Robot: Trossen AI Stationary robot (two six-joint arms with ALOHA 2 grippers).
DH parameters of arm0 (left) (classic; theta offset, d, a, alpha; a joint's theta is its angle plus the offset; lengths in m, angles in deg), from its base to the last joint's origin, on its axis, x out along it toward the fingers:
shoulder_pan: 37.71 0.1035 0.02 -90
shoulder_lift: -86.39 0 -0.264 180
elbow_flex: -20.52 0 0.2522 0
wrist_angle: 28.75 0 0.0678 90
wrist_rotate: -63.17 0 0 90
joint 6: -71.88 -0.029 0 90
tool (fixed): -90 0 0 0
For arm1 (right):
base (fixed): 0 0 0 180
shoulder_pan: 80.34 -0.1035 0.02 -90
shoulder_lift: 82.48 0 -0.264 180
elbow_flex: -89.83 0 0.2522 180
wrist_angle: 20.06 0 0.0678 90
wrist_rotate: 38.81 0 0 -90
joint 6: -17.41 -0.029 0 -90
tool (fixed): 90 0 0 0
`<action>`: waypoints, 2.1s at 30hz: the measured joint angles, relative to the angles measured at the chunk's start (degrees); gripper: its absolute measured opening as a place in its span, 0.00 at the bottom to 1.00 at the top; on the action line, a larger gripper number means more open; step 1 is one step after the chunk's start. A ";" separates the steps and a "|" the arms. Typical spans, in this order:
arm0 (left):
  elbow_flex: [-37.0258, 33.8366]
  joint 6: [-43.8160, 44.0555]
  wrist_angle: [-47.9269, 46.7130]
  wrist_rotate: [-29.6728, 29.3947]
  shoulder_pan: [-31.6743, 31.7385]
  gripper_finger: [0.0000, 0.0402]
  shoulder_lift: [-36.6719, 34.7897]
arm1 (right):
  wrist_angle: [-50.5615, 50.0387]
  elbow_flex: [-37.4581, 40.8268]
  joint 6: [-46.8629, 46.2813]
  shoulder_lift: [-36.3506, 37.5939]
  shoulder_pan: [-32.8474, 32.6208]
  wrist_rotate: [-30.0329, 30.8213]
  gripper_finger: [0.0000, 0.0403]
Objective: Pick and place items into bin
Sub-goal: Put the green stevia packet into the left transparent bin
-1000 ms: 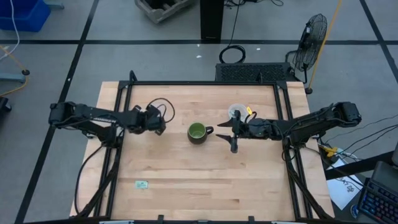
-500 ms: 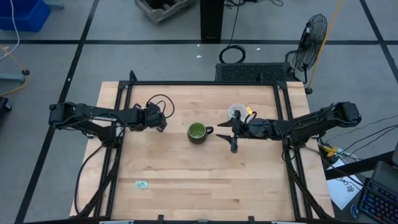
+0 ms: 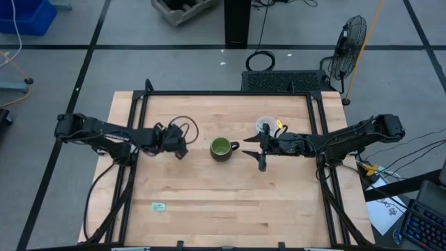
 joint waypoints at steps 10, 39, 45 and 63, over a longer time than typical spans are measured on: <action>1.07 6.06 4.35 3.67 -22.61 0.59 -2.23 | -0.07 0.00 0.00 0.00 0.00 -0.01 0.50; 0.68 37.25 11.60 7.99 -61.19 0.59 10.20 | 0.00 0.00 -0.44 -0.01 0.00 -0.09 0.50; 0.85 41.01 13.78 10.40 -61.38 0.59 15.92 | 0.01 0.00 -1.46 -0.02 0.00 -0.13 0.50; 1.01 43.47 12.50 4.65 -65.60 0.46 21.36 | 0.04 0.00 -1.34 -0.02 -0.04 -0.13 0.50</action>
